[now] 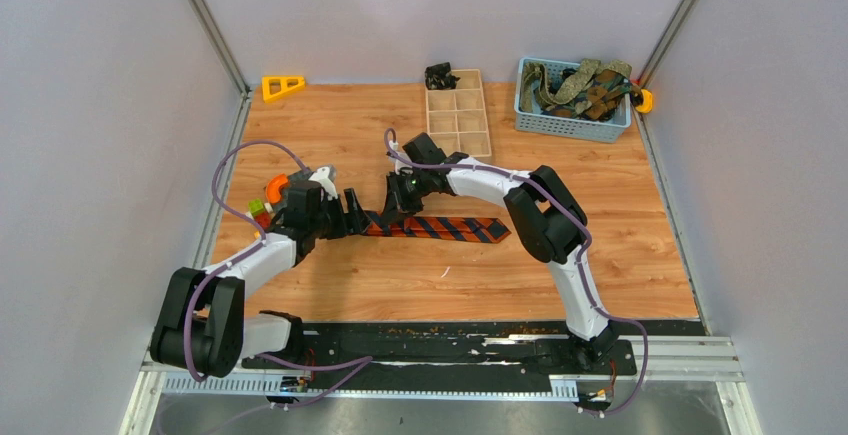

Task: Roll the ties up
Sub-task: Roll the tie at the center of the board.

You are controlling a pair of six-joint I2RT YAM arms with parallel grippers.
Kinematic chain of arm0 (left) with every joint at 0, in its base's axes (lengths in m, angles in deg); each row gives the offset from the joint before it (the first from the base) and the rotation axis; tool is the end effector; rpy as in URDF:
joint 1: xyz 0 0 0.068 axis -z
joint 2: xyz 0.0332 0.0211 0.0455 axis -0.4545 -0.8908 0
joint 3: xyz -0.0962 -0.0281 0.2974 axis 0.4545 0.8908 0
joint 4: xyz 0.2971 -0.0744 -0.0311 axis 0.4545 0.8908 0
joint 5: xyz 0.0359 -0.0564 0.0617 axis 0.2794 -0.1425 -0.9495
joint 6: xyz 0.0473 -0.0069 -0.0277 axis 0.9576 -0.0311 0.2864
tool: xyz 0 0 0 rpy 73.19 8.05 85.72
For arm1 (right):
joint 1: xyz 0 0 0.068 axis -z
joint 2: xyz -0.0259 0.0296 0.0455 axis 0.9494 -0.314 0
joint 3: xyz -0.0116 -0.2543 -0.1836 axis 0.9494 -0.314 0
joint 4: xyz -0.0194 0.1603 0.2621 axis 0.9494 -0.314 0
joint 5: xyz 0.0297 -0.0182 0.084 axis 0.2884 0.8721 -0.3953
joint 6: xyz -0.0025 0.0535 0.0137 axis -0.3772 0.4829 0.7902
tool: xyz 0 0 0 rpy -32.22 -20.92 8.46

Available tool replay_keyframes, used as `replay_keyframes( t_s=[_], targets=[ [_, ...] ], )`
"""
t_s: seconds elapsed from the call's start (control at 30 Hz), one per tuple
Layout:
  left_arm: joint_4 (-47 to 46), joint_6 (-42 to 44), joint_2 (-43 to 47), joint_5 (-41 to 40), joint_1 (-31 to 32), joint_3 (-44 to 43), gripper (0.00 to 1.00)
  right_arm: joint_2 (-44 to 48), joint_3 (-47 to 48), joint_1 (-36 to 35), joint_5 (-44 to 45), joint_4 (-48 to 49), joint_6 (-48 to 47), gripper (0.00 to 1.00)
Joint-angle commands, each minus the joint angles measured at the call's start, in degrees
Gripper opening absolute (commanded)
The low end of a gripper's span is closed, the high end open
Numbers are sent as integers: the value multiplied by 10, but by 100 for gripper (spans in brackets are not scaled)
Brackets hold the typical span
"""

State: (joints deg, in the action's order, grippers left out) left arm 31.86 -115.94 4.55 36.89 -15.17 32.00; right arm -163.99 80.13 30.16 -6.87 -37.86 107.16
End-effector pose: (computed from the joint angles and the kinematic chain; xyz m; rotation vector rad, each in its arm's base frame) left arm 0.2505 -0.0611 0.1663 -0.1825 2.3328 -0.5995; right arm 0.3896 0.3756 0.1553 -0.5385 2.7184 1.2689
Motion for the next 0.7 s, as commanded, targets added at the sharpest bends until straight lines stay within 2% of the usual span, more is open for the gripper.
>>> replay_keyframes(
  t_s=[0.0,0.27,0.47,0.67],
  targets=[
    [-52,7,-14,32,-4,-20,79,-11,-7,7,7,17,-17,3],
    [-84,3,-41,63,-4,-18,74,-17,-14,11,5,19,-19,2],
    [-106,-8,-60,83,-4,-14,67,-18,-24,12,4,24,-18,2],
    [-138,-19,-70,102,-4,-1,65,-23,-29,14,3,28,-18,2]
  ],
)
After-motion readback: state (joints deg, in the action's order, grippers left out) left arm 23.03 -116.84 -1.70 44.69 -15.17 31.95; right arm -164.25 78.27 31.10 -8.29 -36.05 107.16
